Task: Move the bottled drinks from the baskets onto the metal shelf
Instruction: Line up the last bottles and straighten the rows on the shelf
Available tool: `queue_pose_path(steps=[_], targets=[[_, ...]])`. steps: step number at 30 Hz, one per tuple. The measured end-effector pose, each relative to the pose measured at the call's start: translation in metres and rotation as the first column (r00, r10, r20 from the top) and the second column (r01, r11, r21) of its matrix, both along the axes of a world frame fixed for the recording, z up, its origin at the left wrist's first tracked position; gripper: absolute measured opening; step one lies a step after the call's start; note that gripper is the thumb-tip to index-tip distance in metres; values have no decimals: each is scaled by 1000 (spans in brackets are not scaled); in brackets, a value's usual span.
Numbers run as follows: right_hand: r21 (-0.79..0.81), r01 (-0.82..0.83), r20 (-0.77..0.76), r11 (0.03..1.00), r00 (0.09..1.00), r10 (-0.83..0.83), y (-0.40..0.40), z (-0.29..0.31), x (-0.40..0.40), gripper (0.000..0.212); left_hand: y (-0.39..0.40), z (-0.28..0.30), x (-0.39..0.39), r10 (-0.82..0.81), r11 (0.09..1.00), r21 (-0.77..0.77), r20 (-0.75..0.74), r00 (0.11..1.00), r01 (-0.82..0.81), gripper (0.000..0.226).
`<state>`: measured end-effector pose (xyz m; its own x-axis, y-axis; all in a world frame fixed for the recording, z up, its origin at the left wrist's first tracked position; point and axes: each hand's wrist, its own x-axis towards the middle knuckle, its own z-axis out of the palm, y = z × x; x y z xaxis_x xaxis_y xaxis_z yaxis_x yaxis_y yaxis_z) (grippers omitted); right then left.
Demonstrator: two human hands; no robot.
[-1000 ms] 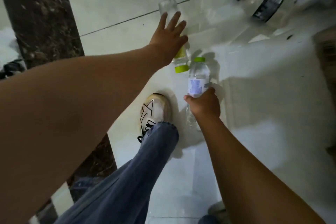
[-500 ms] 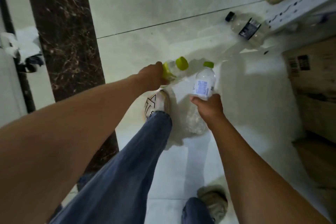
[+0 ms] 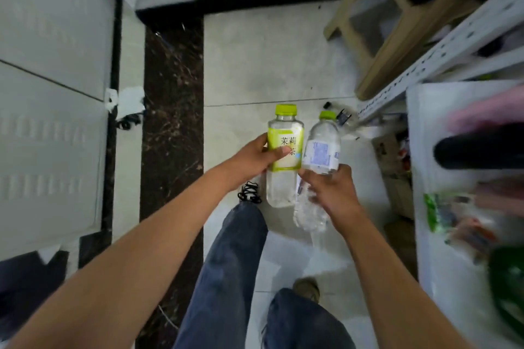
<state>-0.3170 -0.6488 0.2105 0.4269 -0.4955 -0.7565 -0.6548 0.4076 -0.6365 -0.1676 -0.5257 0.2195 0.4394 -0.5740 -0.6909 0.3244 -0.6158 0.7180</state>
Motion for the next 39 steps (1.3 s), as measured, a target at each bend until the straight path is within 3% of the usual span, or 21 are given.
queue_pose_path(steps=[5,11,17,23,27,32,35,39], targets=[[-113,-67,124,991,989,81,12,140,-16,59,19,139,-36,192,971,-154,49,980,-183,28],[-262,-96,351,960,918,187,40,286,-27,27,39,280,-78,439,874,-301,148,886,-382,44],[-337,-40,513,941,830,219,60,409,-40,38,56,397,-96,484,833,-424,245,840,-357,62],[-214,23,683,977,719,133,74,496,-66,22,62,489,-110,513,778,-574,350,784,-254,44],[-178,87,731,980,679,73,77,542,-83,42,64,538,-117,513,755,-636,420,749,-161,48],[-417,211,743,884,639,198,77,607,-98,37,57,603,-126,499,709,-703,447,742,-54,42],[-492,365,753,790,634,176,75,642,-106,36,49,634,-128,487,668,-744,445,751,8,43],[-516,494,786,700,598,157,71,677,-120,34,38,670,-133,444,634,-761,503,741,137,68]])
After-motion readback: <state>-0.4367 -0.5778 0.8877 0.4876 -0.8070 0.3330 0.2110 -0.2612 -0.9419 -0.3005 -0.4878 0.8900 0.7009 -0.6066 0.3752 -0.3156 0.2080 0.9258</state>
